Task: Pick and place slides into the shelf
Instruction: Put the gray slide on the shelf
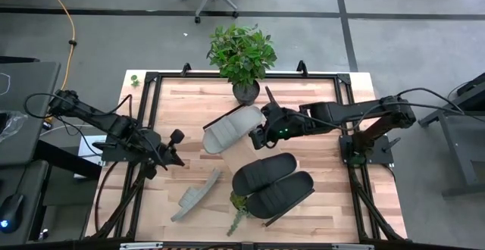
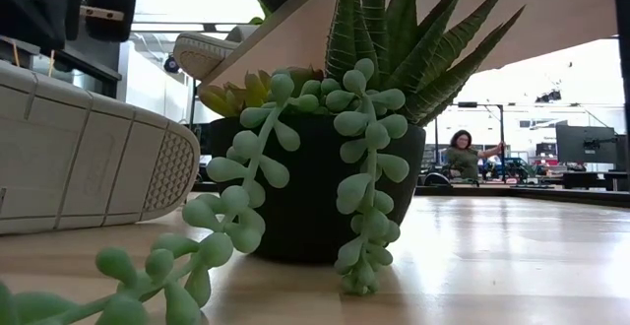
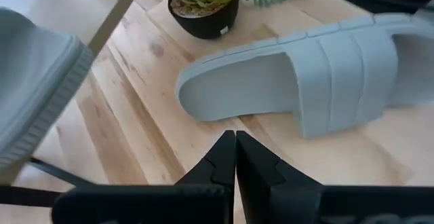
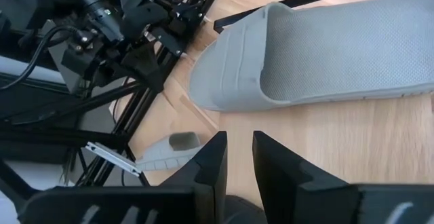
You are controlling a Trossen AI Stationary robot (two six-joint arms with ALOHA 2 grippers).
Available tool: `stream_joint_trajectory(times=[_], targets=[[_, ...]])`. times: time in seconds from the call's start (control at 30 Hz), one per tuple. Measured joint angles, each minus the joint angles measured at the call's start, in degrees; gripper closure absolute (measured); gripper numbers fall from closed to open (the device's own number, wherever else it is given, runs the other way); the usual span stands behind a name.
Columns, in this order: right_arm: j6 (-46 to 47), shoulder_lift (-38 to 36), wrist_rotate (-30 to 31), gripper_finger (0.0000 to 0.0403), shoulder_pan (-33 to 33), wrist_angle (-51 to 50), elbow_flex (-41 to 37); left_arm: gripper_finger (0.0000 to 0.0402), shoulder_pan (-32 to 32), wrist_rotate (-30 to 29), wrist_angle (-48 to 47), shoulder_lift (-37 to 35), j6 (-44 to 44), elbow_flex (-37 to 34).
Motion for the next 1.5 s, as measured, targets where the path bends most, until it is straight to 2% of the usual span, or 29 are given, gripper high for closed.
stream_joint_trajectory(times=[0.17, 0.3, 0.47, 0.63, 0.8, 1.1, 1.3, 1.5], targets=[[1.07, 0.00, 0.40, 0.0341, 0.29, 0.01, 0.00, 0.0387, -0.02, 1.69, 1.10, 0.86, 6.66, -0.11], [0.98, 0.00, 0.40, 0.0341, 0.29, 0.11, 0.00, 0.0334, -0.02, 4.23, 5.85, 2.59, 6.03, -1.68], [-0.25, 0.00, 0.37, 0.0341, 0.87, 0.22, 0.00, 0.0263, -0.01, 4.66, 9.76, 6.27, 5.54, -2.38], [-0.68, 0.00, 0.32, 0.0341, 1.93, 0.04, 0.00, 0.0229, 0.00, 6.83, 10.29, 11.02, 5.00, -2.45], [-0.68, 0.00, 0.11, 0.0341, 2.54, 0.00, 0.00, 0.0226, 0.00, 11.45, 11.49, 16.70, 3.05, -2.47], [-1.10, 0.00, -1.86, 0.0341, 2.93, 0.00, 0.00, 0.0254, 0.00, 18.66, 18.18, 23.85, 2.07, -2.47], [-1.56, 0.00, -2.52, 0.0341, 3.17, 0.00, 0.00, 0.0255, 0.00, 19.09, 19.15, 27.29, 1.61, -2.47], [-1.77, 0.00, -3.00, 0.0341, 3.17, -0.11, -0.02, 0.0246, 0.00, 19.57, 22.64, 27.76, 2.14, -2.47]])
